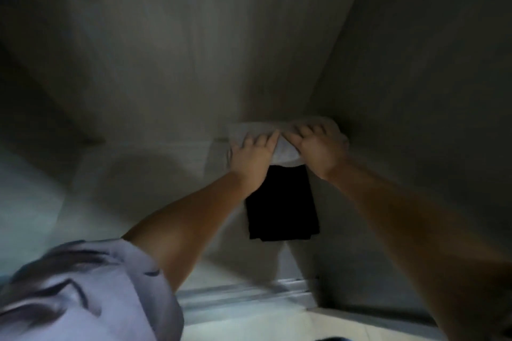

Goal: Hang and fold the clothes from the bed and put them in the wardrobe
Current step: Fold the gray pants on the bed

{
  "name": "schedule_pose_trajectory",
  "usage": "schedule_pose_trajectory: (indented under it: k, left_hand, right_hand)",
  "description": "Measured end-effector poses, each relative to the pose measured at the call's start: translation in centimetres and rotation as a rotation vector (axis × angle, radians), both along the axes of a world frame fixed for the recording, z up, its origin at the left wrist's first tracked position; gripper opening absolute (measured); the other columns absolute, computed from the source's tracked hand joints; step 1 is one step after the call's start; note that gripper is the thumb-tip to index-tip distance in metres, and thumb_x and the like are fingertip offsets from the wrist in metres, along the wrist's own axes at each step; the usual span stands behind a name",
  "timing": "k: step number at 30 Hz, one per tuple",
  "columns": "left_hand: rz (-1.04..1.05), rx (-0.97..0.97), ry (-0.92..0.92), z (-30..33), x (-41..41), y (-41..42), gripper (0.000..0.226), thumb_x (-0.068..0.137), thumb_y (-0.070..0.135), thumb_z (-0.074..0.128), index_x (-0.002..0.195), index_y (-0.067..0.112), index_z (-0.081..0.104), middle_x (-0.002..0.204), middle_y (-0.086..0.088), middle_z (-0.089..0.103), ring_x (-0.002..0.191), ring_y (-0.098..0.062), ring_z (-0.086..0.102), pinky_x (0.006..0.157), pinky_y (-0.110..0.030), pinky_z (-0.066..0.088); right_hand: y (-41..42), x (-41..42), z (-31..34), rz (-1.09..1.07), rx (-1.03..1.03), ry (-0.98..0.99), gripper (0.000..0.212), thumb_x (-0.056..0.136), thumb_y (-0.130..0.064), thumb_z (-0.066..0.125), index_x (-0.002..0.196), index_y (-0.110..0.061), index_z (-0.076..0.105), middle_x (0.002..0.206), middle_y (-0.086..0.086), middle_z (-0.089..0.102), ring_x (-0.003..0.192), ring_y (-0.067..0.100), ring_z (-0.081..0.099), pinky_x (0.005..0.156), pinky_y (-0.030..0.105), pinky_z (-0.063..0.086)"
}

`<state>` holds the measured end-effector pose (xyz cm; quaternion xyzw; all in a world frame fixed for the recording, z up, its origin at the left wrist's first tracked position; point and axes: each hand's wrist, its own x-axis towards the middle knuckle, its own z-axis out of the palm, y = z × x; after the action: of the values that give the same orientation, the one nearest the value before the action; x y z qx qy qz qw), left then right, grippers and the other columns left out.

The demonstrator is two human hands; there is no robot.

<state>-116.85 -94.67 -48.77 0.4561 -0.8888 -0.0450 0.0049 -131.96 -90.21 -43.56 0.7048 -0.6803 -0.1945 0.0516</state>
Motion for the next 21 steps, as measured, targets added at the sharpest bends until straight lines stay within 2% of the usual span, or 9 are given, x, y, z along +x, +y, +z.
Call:
schedule_pose_trajectory:
  k: [2,5,7,9,14,17,21]
  left_hand:
    - [0.013,0.008,0.067,-5.6,-1.6,-0.2,0.065,0.095,0.013,0.036,0.152,0.025,0.006,0.152,-0.002,0.028,0.141,-0.032,0.022,0.109,-0.063,0.014]
    - [0.019,0.13,0.133,-14.8,-3.1,1.1,0.062,0.098,0.016,0.029,0.152,0.027,0.001,0.158,0.0,0.014,0.145,-0.032,0.008,0.112,-0.064,0.005]
    - [-0.013,0.215,0.094,-20.4,-3.2,3.2,0.06,0.101,0.023,0.028,0.152,0.03,-0.002,0.16,0.001,0.002,0.146,-0.032,-0.002,0.11,-0.066,-0.001]
    - [-0.079,0.202,0.032,-23.9,-3.2,5.4,0.06,0.101,0.026,0.031,0.152,0.03,-0.003,0.161,0.0,-0.007,0.146,-0.033,-0.009,0.105,-0.069,-0.009]
    - [-0.091,0.135,-0.06,-24.7,-3.0,6.9,0.061,0.102,0.026,0.03,0.152,0.029,-0.004,0.16,-0.002,-0.011,0.145,-0.034,-0.015,0.093,-0.069,-0.025]
    - [-0.123,0.095,-0.133,-25.1,-2.3,7.6,0.064,0.101,0.028,0.032,0.151,0.026,-0.008,0.16,-0.005,-0.013,0.144,-0.036,-0.018,0.087,-0.069,-0.031]
    - [-0.111,0.09,-0.187,-25.6,-2.5,8.0,0.074,0.1,0.031,0.036,0.148,0.024,-0.02,0.157,-0.006,-0.023,0.142,-0.036,-0.023,0.091,-0.073,-0.025]
  right_hand:
    - [-0.6,-1.5,-5.2,-0.007,-0.01,0.024,0.055,0.1,-0.024,0.034,0.152,-0.028,0.018,0.156,0.011,0.022,0.138,0.035,0.027,0.115,0.048,0.016]
    - [0.0,-2.8,-13.9,-0.044,0.057,0.021,0.053,0.102,-0.03,0.03,0.153,-0.027,0.016,0.159,0.01,0.013,0.143,0.036,0.017,0.116,0.053,0.008]
    - [2.4,-2.5,-19.8,-0.121,0.147,-0.02,0.054,0.103,-0.033,0.029,0.153,-0.028,0.012,0.16,0.01,0.009,0.144,0.038,0.011,0.116,0.055,0.005]
    - [5.2,-2.2,-23.9,-0.223,0.208,-0.062,0.054,0.104,-0.03,0.027,0.154,-0.029,0.006,0.16,0.01,0.006,0.146,0.037,0.008,0.117,0.055,0.004]
    - [6.8,-1.7,-25.7,-0.26,0.202,-0.196,0.063,0.101,-0.016,0.031,0.153,-0.029,0.0,0.161,0.008,0.0,0.147,0.033,0.004,0.118,0.05,0.005]
    - [8.1,-1.1,-26.6,-0.269,0.192,-0.248,0.065,0.101,-0.015,0.031,0.152,-0.03,-0.006,0.161,0.008,-0.006,0.148,0.031,0.0,0.119,0.046,0.002]
    - [8.4,-1.8,-28.1,-0.269,0.192,-0.257,0.073,0.099,-0.022,0.038,0.151,-0.03,-0.012,0.16,0.011,-0.013,0.147,0.035,-0.007,0.118,0.051,0.0]
